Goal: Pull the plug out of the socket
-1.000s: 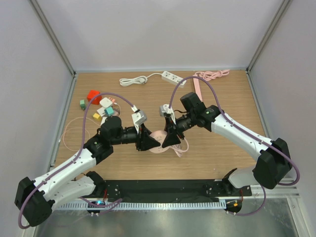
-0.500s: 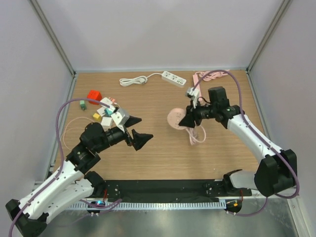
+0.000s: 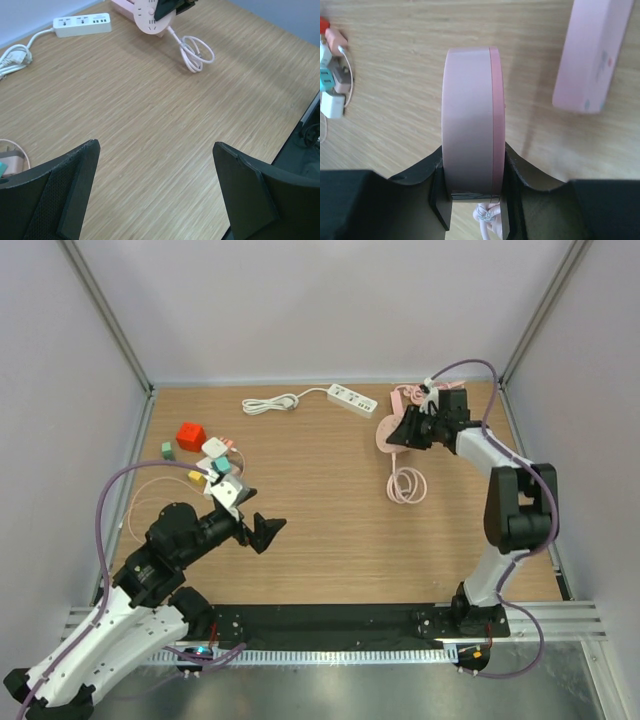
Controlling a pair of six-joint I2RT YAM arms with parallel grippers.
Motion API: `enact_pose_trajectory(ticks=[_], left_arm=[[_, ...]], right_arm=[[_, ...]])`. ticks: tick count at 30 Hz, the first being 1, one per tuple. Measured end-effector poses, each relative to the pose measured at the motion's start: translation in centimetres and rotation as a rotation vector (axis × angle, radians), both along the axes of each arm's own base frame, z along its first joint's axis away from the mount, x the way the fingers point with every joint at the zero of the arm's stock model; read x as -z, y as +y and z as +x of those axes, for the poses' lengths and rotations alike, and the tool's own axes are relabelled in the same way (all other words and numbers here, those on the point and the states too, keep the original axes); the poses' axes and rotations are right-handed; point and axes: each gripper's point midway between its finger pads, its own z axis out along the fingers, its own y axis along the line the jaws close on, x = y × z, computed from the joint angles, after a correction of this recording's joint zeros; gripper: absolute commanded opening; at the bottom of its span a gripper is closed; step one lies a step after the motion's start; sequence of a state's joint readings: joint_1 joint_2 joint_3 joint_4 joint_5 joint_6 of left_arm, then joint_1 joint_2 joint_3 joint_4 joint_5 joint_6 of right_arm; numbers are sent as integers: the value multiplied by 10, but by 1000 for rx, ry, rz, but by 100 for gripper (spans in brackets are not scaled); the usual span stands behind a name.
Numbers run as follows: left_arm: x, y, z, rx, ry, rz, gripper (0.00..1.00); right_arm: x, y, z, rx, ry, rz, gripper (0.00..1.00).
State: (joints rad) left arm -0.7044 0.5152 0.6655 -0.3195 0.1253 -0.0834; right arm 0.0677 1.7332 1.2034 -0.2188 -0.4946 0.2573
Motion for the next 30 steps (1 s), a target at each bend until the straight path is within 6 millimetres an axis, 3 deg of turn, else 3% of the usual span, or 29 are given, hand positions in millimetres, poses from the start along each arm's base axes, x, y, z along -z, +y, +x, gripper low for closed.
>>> enact_pose_trajectory(ticks=[3, 8, 11, 15, 16, 19, 22, 26, 30], left_arm=[[-1, 6, -1, -19, -14, 6, 100], [1, 12, 1, -48, -14, 18, 100], [3, 14, 2, -62, -9, 24, 99], [4, 17, 3, -76, -5, 31, 100], [4, 17, 4, -77, -5, 31, 100], [5, 18, 5, -84, -4, 31, 100], [5, 19, 6, -90, -3, 31, 100], [5, 20, 7, -98, 0, 28, 100], [5, 24, 10, -132, 17, 9, 100]], right_arm=[[13, 17, 32, -15, 44, 30, 6], [33, 52, 65, -83, 84, 37, 12], [49, 71, 77, -121, 120, 44, 19], [63, 84, 82, -151, 163, 64, 38], [62, 84, 83, -153, 164, 61, 51], [65, 78, 81, -148, 178, 29, 75], [73, 68, 76, -152, 190, -36, 94], [63, 50, 71, -159, 158, -146, 100], [13, 34, 68, -164, 44, -237, 99]])
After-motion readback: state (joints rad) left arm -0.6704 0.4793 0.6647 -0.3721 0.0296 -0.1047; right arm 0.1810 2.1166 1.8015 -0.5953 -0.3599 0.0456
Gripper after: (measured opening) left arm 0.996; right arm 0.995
